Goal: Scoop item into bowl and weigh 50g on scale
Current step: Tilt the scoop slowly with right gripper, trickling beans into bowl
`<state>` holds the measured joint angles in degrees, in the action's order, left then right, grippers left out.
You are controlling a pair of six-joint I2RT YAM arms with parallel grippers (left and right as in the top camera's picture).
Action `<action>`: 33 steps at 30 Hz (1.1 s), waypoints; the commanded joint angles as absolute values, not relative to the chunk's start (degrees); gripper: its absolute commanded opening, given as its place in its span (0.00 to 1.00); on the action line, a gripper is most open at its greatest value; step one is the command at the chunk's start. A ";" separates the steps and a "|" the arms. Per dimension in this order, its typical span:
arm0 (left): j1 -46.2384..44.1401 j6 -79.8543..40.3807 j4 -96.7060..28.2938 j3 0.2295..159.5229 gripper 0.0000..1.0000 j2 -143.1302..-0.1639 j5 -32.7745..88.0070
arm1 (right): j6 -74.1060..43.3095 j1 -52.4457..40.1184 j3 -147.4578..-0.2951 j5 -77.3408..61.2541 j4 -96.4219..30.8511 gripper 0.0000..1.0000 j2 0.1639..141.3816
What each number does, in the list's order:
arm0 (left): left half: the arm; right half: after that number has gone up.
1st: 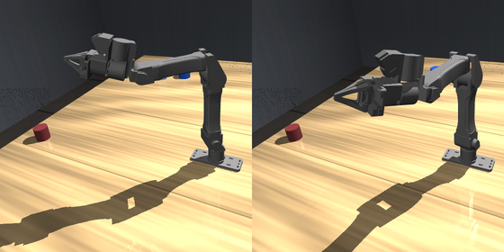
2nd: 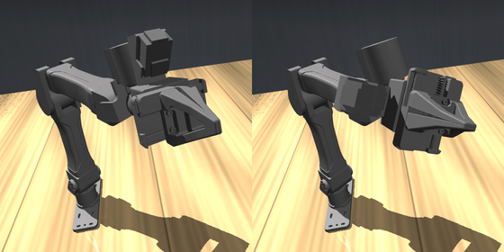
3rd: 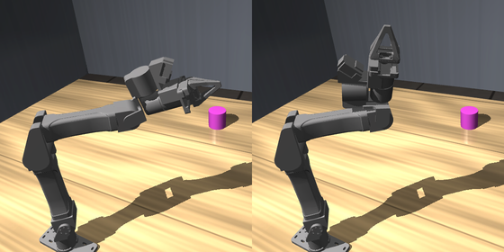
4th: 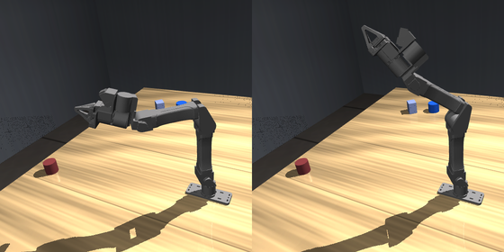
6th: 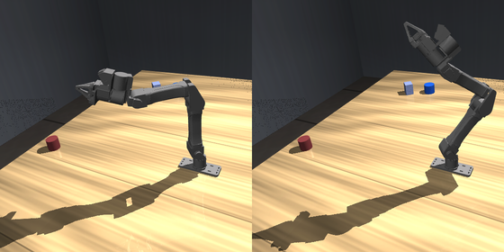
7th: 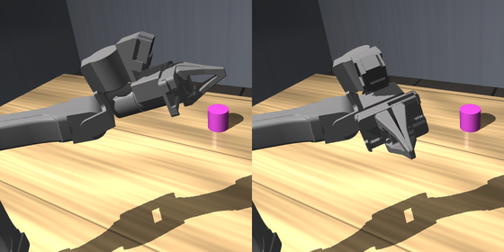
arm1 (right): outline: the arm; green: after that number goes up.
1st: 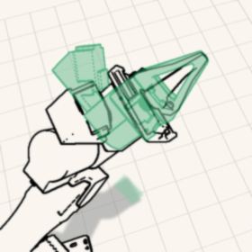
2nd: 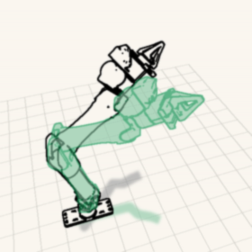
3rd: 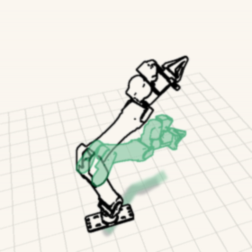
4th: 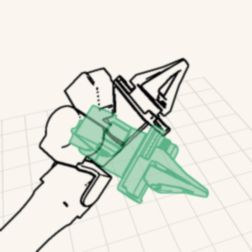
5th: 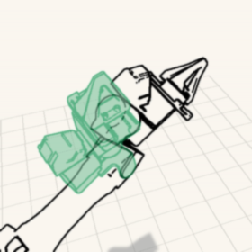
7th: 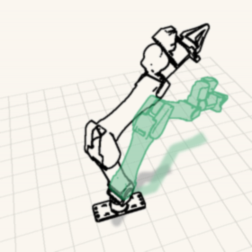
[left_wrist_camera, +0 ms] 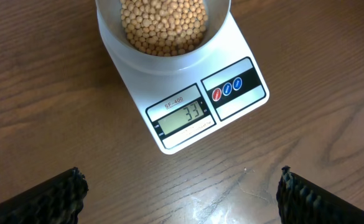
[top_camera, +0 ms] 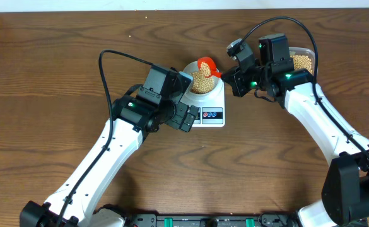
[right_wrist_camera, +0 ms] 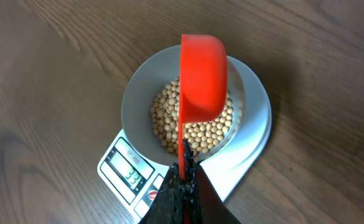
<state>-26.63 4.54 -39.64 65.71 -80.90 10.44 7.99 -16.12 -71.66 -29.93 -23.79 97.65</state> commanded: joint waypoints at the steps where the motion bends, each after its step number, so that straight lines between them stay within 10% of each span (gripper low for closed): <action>1: -26.37 4.93 -39.68 65.58 1.00 -81.34 10.94 | 10.46 -16.62 -72.12 -30.13 -23.79 0.01 96.95; 33: -26.37 4.93 -39.68 65.58 1.00 -81.34 10.94 | 14.90 -16.62 -72.12 -30.35 -23.81 0.01 96.97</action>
